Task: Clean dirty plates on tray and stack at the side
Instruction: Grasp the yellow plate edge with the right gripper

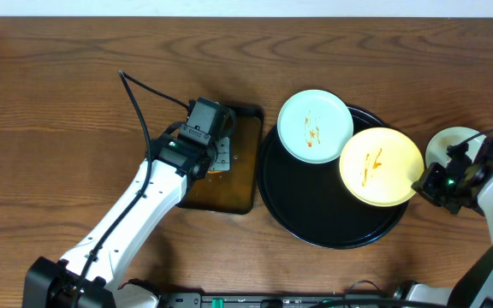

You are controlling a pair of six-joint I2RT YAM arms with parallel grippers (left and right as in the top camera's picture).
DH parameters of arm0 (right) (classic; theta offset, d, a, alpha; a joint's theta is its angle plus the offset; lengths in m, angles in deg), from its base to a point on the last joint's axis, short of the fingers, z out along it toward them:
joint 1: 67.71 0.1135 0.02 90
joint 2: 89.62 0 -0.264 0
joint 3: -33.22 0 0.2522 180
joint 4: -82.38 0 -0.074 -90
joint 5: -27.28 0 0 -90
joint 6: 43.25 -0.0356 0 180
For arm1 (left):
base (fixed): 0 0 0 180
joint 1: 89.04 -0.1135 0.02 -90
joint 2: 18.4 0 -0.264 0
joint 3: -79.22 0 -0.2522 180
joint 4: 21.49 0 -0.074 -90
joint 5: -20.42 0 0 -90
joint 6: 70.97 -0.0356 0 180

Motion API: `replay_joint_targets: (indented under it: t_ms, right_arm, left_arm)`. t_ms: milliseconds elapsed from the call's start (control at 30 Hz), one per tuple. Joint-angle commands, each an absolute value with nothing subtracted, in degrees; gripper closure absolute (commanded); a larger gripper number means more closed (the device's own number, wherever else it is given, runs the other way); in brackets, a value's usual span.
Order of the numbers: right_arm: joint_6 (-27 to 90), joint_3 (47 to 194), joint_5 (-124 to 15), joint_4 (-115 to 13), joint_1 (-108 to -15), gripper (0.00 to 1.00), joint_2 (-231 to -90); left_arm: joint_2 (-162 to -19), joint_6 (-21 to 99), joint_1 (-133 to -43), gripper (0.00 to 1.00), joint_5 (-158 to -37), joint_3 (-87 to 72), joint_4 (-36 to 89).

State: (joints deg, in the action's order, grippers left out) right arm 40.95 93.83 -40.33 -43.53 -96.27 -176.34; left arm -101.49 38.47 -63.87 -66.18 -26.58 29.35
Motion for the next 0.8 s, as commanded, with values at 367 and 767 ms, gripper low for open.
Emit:
replay_joint_targets:
  t_ms: [367,767]
  right_arm:
    - [37.3,92.3,-45.2,-32.8,-82.4,0.99,-166.5]
    - [28.4,82.2,-45.9,-39.9,-71.9,0.99,-166.5]
  left_arm:
    - [-101.7,38.1,-63.9,0.92,-76.3,-27.2,28.2]
    - [-102.2,40.8,-51.6,0.92,-86.9,-27.2,20.7]
